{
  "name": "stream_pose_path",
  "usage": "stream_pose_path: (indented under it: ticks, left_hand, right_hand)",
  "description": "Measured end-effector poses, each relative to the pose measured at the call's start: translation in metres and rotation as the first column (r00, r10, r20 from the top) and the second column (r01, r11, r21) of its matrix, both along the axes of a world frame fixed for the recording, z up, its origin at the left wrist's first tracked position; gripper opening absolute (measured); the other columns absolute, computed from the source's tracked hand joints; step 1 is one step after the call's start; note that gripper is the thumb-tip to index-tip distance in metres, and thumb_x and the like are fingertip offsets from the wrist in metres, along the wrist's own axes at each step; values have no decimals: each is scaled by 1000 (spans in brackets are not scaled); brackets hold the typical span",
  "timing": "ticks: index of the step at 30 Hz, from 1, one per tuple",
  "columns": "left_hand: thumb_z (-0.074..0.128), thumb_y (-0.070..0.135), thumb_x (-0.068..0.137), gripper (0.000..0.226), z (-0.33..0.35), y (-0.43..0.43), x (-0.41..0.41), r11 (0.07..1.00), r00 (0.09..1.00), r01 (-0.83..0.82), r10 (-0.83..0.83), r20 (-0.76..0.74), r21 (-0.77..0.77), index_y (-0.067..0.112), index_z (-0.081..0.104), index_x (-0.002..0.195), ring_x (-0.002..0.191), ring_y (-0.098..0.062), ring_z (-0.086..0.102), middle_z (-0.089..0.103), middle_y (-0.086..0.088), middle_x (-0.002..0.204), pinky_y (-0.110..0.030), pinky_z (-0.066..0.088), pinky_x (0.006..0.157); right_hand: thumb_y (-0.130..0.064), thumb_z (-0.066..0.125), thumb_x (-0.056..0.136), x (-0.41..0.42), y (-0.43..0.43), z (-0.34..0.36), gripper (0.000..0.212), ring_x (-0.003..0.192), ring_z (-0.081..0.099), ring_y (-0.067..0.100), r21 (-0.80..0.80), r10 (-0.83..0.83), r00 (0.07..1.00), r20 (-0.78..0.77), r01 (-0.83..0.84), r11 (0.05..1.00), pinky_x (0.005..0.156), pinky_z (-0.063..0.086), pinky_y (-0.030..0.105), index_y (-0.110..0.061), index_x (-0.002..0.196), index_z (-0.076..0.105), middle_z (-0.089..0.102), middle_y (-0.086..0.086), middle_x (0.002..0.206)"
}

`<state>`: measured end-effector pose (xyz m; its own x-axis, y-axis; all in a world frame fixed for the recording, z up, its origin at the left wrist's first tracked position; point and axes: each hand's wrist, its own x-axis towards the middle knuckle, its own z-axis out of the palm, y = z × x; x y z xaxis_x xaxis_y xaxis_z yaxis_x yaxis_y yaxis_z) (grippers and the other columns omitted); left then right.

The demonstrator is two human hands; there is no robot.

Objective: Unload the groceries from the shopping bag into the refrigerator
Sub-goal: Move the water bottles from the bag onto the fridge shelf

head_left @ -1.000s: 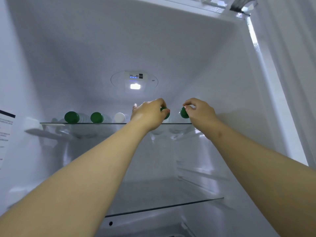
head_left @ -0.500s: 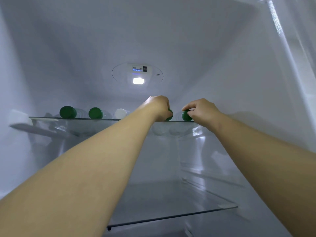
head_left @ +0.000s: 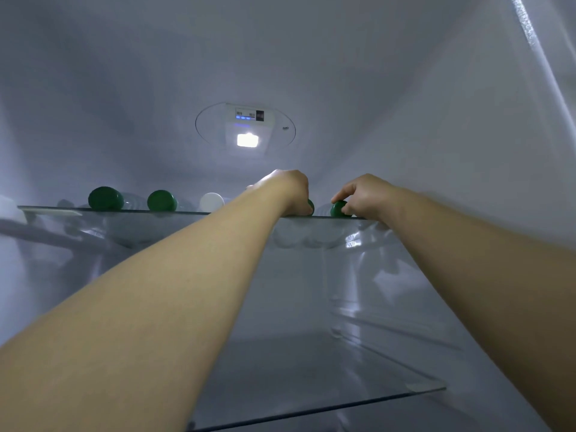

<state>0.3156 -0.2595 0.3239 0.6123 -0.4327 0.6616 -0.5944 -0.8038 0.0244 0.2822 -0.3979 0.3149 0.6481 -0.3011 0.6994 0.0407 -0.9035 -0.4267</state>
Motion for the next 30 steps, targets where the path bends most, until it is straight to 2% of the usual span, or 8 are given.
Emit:
stream_pose_path:
  ticks: [4, 8, 10, 14, 18, 22, 25, 30]
  left_hand:
    - [52, 26, 91, 29, 1, -2, 3, 1000, 1000, 2, -2, 7, -2, 12, 57, 117, 93, -27, 50, 53, -8, 115, -38, 45, 88]
    - [53, 24, 90, 29, 1, -3, 6, 1000, 1000, -10, 10, 10, -13, 13, 57, 116, 103, -28, 53, 54, -8, 117, -41, 45, 95]
    - [52, 23, 90, 28, 0, -4, 8, 1000, 1000, -13, 13, 2, -25, 14, 58, 116, 104, -28, 53, 55, -7, 117, -42, 44, 96]
    - [50, 22, 90, 35, -3, -4, 6, 996, 1000, 25, -24, 13, -88, 24, 49, 125, 94, -26, 52, 49, -2, 106, -40, 42, 97]
    - [45, 21, 92, 36, -8, -1, -3, 985, 988, 40, -14, 153, -166, 27, 44, 128, 88, -25, 46, 47, -1, 100, -33, 35, 86]
    - [45, 21, 92, 32, -17, 7, -12, 971, 947, 81, -4, 322, -226, 19, 50, 123, 109, -29, 47, 58, -8, 114, -32, 32, 85]
    - [46, 22, 91, 31, -27, 17, -26, 956, 911, 103, 21, 413, -276, 18, 53, 121, 112, -29, 47, 59, -7, 117, -33, 34, 86]
    - [47, 25, 92, 26, -62, 38, -46, 944, 877, 107, 57, 478, -311, 20, 56, 116, 108, -26, 47, 60, -2, 110, -33, 35, 84]
  right_hand:
    - [0, 49, 90, 2, -2, 1, 31, 92, 50, 20, 6, 9, 1000, 3, -9, 1000, 74, 40, 25, -20, 105, 67, 57, 8, 123]
    - [0, 49, 91, 3, -2, -1, 31, 89, 48, 20, 23, 22, 999, 29, -22, 999, 60, 39, 22, -19, 107, 67, 59, 9, 117]
    - [-3, 50, 91, 1, -3, -4, 31, 92, 49, 20, 44, 24, 998, 50, -26, 999, 60, 38, 21, -20, 111, 65, 56, 6, 111]
    - [-11, 55, 88, -3, -1, -10, 40, 110, 54, 25, 33, -26, 992, 125, 22, 999, 88, 44, 28, -23, 126, 54, 55, 6, 126]
    - [-12, 50, 89, -13, 6, -21, 39, 109, 54, 26, 59, -57, 962, 268, 43, 997, 92, 45, 37, -21, 127, 50, 55, 6, 125]
    - [-17, 49, 89, -24, 28, -32, 35, 111, 51, 27, 62, -118, 896, 427, 101, 993, 90, 42, 36, -21, 124, 51, 58, 5, 122]
    - [-19, 51, 88, -35, 50, -43, 34, 109, 50, 25, 67, -109, 852, 512, 87, 994, 86, 39, 35, -21, 122, 53, 58, 2, 120]
    - [-24, 52, 87, -59, 70, -81, 35, 110, 49, 23, 25, -85, 860, 504, 84, 996, 88, 41, 36, -23, 122, 54, 58, 1, 120]
